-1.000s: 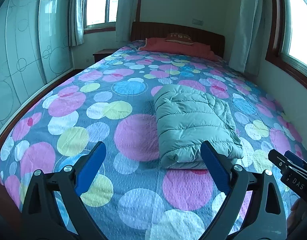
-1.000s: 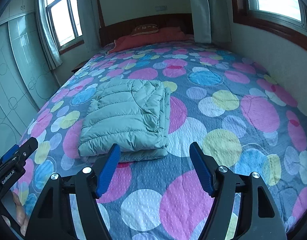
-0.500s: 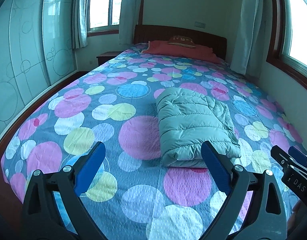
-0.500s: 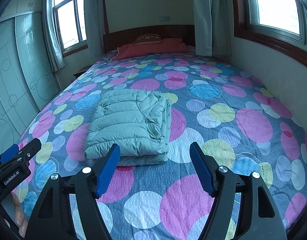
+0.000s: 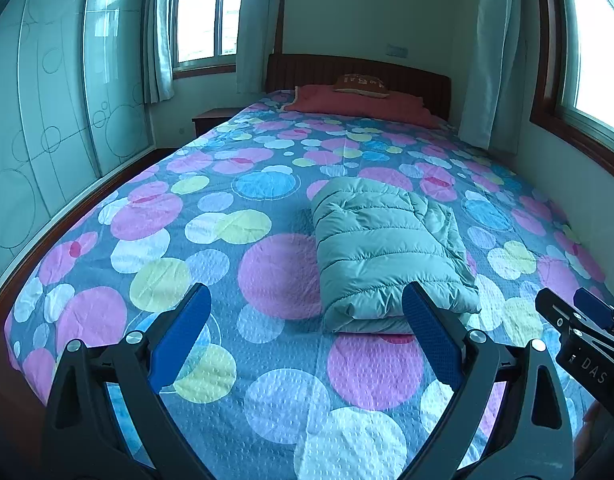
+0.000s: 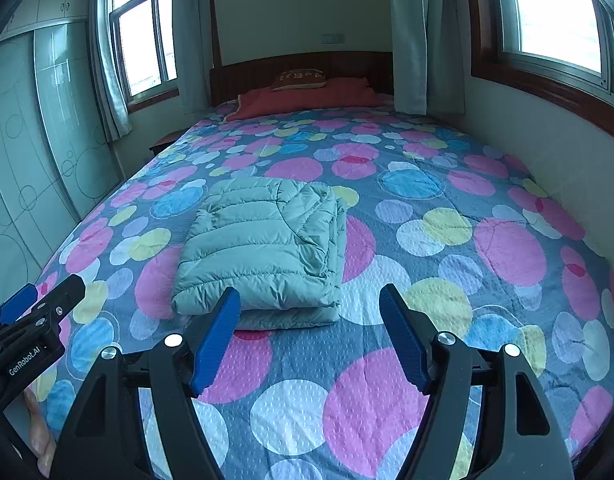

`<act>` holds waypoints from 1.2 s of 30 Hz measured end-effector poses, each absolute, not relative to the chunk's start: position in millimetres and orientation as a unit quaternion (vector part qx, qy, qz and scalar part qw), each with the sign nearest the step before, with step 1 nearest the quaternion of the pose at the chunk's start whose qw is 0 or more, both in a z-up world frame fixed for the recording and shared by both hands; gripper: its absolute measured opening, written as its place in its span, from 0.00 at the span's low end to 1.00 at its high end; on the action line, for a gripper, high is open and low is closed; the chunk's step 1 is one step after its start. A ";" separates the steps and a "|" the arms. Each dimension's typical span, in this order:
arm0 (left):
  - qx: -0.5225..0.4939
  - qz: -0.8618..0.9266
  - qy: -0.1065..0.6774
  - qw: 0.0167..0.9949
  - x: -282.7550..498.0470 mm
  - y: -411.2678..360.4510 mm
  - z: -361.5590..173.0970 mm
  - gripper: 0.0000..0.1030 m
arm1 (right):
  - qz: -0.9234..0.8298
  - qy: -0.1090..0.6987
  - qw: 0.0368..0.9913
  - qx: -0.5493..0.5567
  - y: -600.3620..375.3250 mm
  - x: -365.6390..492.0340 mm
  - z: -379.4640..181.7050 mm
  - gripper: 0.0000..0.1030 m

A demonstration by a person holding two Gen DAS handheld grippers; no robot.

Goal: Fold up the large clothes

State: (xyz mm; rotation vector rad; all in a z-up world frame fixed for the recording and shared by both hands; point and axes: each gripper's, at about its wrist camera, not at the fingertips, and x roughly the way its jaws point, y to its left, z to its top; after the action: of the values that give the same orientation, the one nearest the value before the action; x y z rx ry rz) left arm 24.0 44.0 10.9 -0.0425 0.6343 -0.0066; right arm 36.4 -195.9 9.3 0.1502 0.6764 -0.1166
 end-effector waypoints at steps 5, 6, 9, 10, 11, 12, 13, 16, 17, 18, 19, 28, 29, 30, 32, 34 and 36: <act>-0.018 -0.006 0.312 0.950 23.6 45.7 12.9 0.93 | -0.057 0.330 0.939 0.073 -194.9 35.7 9.5 0.69; -0.018 -0.006 0.312 0.950 23.6 45.5 12.9 0.93 | -0.057 0.330 0.939 0.073 -194.9 35.7 9.6 0.69; -0.020 -0.006 0.313 0.949 23.1 44.7 12.8 0.93 | -0.057 0.331 0.939 0.072 -194.6 35.7 9.6 0.69; -0.019 -0.006 0.312 0.950 22.8 44.0 12.6 0.93 | -0.057 0.330 0.939 0.072 -194.0 35.8 9.4 0.69; -0.019 -0.006 0.312 0.950 22.9 43.7 12.3 0.93 | -0.057 0.330 0.939 0.072 -194.2 35.7 9.5 0.69; -0.019 -0.005 0.312 0.950 23.0 44.1 12.5 0.93 | -0.057 0.331 0.939 0.072 -194.3 35.8 9.6 0.69; -0.019 -0.005 0.312 0.950 22.9 44.2 12.4 0.93 | -0.057 0.331 0.939 0.072 -194.3 35.5 9.5 0.69; -0.019 -0.005 0.313 0.950 22.6 44.0 12.0 0.93 | -0.057 0.331 0.939 0.072 -192.6 35.4 8.8 0.69; -0.019 -0.005 0.313 0.949 22.9 44.4 12.6 0.93 | -0.057 0.331 0.939 0.072 -192.5 35.4 8.8 0.69; -0.019 -0.005 0.313 0.949 23.2 45.0 13.2 0.93 | -0.057 0.331 0.939 0.072 -192.4 35.3 8.8 0.69; -0.018 -0.004 0.313 0.950 22.7 43.9 12.7 0.93 | -0.057 0.330 0.939 0.072 -192.4 35.3 8.8 0.69; -0.005 -0.004 0.310 0.951 23.5 44.0 12.3 0.94 | -0.057 0.331 0.939 0.072 -191.8 35.6 7.9 0.69; -0.004 -0.005 0.309 0.951 23.5 44.1 12.3 0.94 | -0.057 0.332 0.939 0.072 -191.7 36.0 7.9 0.69; -0.004 -0.005 0.308 0.951 23.4 42.9 12.2 0.94 | -0.057 0.332 0.939 0.072 -191.7 35.9 8.1 0.69; -0.004 -0.006 0.307 0.952 23.8 41.6 12.6 0.94 | -0.057 0.331 0.939 0.072 -191.4 36.3 8.1 0.69; -0.005 -0.006 0.307 0.952 24.5 42.7 12.8 0.94 | -0.057 0.331 0.939 0.072 -191.9 36.5 7.6 0.69; -0.006 -0.006 0.307 0.952 24.5 43.4 12.9 0.94 | -0.057 0.331 0.939 0.072 -191.9 36.5 7.7 0.69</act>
State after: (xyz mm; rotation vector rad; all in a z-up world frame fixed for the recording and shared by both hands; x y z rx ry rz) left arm 24.5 43.4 12.9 -0.0127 0.6241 -0.0114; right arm 36.5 -191.9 7.7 0.1479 0.6766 -0.1159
